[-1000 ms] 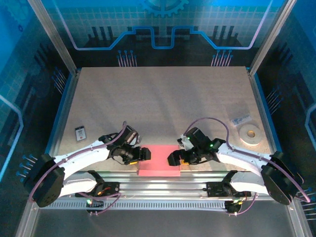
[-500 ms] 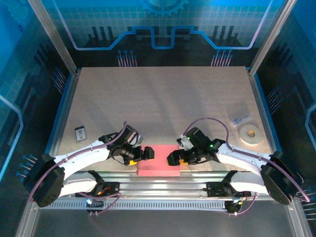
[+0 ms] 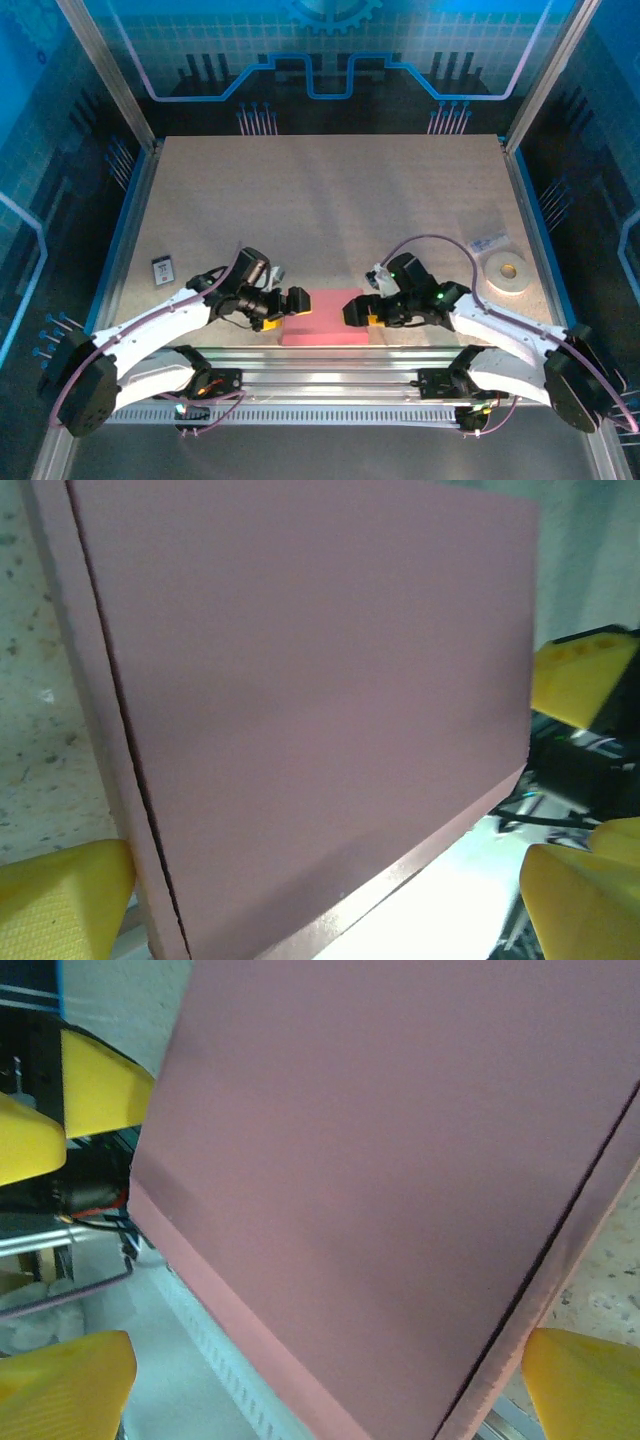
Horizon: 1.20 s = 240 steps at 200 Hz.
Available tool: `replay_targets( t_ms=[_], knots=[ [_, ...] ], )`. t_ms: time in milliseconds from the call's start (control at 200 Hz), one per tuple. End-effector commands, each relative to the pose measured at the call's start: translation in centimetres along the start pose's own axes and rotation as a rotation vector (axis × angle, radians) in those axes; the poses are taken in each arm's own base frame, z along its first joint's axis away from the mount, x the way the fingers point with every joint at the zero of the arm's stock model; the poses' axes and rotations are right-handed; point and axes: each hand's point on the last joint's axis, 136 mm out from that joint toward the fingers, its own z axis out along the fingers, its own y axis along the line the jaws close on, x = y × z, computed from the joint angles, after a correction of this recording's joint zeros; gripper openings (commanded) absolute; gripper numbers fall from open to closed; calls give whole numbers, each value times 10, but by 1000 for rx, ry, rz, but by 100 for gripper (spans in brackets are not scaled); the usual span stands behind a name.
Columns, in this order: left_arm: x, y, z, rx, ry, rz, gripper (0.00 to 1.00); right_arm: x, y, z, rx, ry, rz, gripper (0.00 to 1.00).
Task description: Fold the paper box
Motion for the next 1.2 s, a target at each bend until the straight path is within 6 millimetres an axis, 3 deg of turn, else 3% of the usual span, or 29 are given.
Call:
replay_targets(
  t_ms=[0, 440, 781, 1196],
  knots=[
    [-6, -28, -16, 126, -13, -8, 99, -9, 16, -15, -59, -30, 10, 100],
    [-37, -66, -38, 229, -87, -45, 99, -42, 40, -44, -91, -133, 5, 100],
    [-65, -75, -40, 269, -125, -135, 99, -69, 50, -50, -100, -192, 41, 100],
    [-86, -91, -49, 289, -148, -150, 99, -96, 44, -55, -80, -237, 109, 100]
  ],
)
